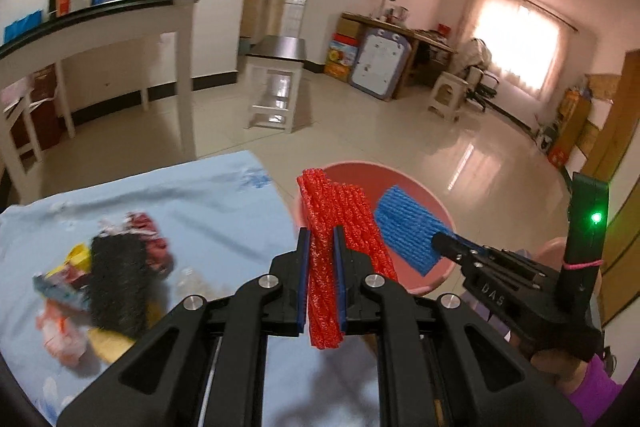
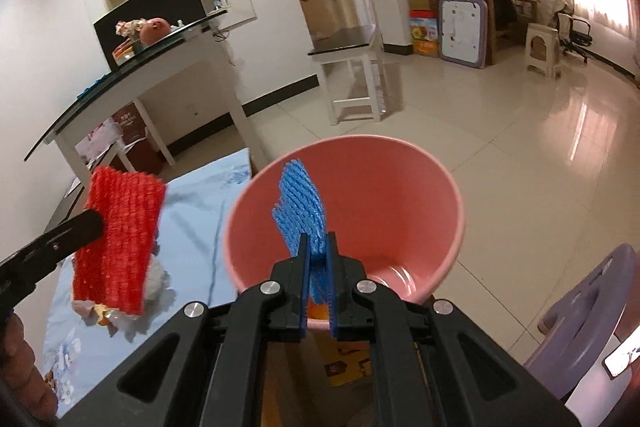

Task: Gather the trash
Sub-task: 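Carry the blue and red net sleeves over the pink bucket with both tools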

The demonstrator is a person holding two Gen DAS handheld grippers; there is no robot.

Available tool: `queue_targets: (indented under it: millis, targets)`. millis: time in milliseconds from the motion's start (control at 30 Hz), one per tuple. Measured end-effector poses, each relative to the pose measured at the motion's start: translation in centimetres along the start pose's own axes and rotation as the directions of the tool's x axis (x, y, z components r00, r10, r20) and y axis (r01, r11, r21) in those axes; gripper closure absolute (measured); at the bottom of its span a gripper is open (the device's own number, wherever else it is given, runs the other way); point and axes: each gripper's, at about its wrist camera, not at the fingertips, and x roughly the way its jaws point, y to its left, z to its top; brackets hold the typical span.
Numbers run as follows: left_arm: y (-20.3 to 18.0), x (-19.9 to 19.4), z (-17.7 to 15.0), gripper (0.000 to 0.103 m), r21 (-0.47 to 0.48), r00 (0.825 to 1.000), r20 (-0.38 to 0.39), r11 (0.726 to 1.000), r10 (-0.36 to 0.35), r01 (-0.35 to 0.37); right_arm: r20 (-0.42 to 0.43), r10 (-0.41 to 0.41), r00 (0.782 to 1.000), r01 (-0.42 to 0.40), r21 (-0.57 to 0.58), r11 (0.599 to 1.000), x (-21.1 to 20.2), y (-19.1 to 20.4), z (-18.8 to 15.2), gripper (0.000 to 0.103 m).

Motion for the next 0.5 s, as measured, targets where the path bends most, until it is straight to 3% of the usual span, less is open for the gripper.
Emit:
queue_targets:
  millis: [500]
  targets:
    - [-2.7,7.9,0.9,0.092,0.043,0.996,-0.087,0.999,0.016,-0.013,-0.041,-0.05,0.998,0.051,0.016,0.999,3.4,-1.9,0.4,0.095]
